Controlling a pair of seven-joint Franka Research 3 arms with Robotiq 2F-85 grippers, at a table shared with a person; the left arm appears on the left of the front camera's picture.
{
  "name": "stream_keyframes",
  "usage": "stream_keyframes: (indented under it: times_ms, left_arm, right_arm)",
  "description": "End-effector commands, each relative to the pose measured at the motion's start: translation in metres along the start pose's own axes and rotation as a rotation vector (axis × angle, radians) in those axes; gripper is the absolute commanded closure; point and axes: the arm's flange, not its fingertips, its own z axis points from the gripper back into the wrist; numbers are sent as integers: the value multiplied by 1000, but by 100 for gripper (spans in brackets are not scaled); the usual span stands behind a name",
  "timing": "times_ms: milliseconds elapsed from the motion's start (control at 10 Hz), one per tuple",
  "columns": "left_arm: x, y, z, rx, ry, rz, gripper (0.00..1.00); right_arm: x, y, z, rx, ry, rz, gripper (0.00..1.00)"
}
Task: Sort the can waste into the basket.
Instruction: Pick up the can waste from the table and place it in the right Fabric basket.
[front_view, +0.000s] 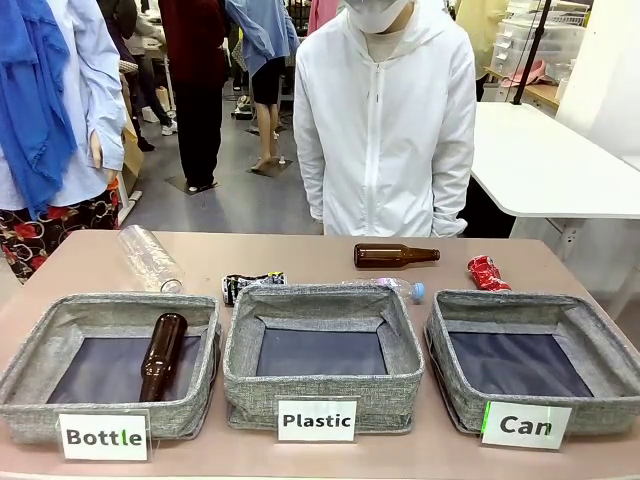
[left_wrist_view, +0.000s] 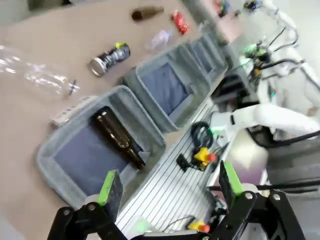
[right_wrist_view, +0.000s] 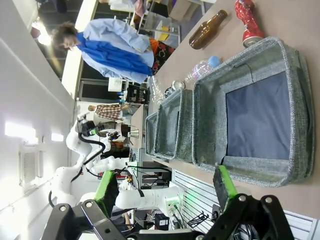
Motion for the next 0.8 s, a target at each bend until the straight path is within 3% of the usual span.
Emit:
stream_keyframes:
  times_ms: [0, 200, 500, 700]
  left_arm:
    - [48, -4, -33, 97, 185, -37, 0]
    - [97, -23, -98, 195, 287, -119, 0]
    - [138, -36, -204, 404, 277, -305, 0]
    - [143, -31, -255, 363, 282, -447, 0]
  right_arm:
    - [3, 0, 2, 22, -16, 29, 0]
    - [3, 0, 2, 22, -16, 29, 0]
    - [3, 0, 2, 22, -16, 29, 0]
    - [3, 0, 2, 22, -16, 29, 0]
